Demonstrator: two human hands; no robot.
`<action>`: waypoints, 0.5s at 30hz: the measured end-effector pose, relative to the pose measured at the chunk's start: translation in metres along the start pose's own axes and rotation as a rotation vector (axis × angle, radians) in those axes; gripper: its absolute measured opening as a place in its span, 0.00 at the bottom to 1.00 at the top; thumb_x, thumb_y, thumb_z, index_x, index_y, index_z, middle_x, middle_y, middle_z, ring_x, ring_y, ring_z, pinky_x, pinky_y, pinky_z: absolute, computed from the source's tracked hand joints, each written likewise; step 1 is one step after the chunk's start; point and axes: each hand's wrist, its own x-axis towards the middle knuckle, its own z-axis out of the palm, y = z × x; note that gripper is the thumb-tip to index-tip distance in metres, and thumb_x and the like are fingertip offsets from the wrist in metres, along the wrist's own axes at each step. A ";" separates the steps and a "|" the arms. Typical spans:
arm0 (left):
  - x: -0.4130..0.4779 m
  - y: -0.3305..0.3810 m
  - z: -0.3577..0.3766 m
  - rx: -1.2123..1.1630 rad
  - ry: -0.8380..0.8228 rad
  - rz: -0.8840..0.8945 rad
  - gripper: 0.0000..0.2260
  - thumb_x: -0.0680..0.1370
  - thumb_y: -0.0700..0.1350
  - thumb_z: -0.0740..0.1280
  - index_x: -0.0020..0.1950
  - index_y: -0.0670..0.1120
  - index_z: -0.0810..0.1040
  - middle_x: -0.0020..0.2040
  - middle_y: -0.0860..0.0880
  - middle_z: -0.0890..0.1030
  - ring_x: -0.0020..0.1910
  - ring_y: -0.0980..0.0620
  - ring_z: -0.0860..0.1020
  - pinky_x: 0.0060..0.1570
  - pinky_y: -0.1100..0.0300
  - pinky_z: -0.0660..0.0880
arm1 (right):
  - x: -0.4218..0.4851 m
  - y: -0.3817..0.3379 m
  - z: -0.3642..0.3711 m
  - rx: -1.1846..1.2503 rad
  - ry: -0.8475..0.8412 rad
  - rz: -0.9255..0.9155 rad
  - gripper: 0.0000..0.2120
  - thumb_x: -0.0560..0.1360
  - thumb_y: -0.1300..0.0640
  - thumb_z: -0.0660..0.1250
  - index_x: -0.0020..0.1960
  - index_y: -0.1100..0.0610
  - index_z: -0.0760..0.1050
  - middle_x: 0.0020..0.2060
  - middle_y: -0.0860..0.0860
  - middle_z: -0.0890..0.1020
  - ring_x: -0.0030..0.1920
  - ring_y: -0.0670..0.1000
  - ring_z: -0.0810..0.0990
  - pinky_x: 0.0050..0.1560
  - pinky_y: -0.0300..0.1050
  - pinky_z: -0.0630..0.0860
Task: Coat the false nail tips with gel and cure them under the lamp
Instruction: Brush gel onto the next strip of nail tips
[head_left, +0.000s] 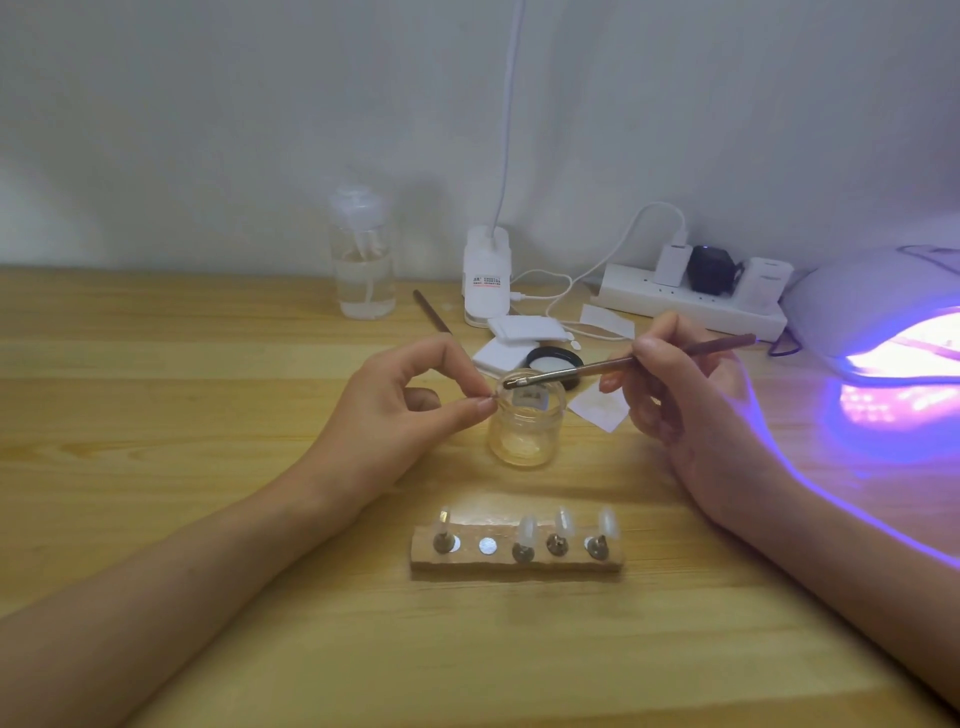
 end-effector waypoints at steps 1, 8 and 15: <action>0.000 0.001 0.000 0.005 0.000 -0.003 0.08 0.70 0.50 0.75 0.41 0.49 0.78 0.37 0.32 0.75 0.29 0.44 0.63 0.32 0.55 0.61 | 0.000 0.000 0.001 -0.014 -0.008 0.001 0.10 0.76 0.55 0.65 0.36 0.51 0.70 0.33 0.54 0.82 0.26 0.47 0.65 0.25 0.35 0.59; 0.000 0.002 0.001 0.016 0.005 -0.005 0.13 0.67 0.55 0.74 0.43 0.48 0.79 0.44 0.26 0.75 0.30 0.32 0.63 0.32 0.55 0.63 | 0.001 0.000 -0.001 0.017 0.008 0.028 0.10 0.75 0.54 0.65 0.36 0.51 0.70 0.33 0.53 0.82 0.26 0.46 0.65 0.25 0.36 0.59; -0.001 0.004 0.001 0.022 0.007 -0.016 0.10 0.69 0.51 0.75 0.42 0.48 0.79 0.44 0.26 0.75 0.29 0.39 0.62 0.33 0.56 0.62 | 0.001 0.000 -0.001 0.018 0.033 0.050 0.11 0.77 0.56 0.64 0.37 0.53 0.68 0.33 0.53 0.81 0.26 0.46 0.64 0.27 0.40 0.55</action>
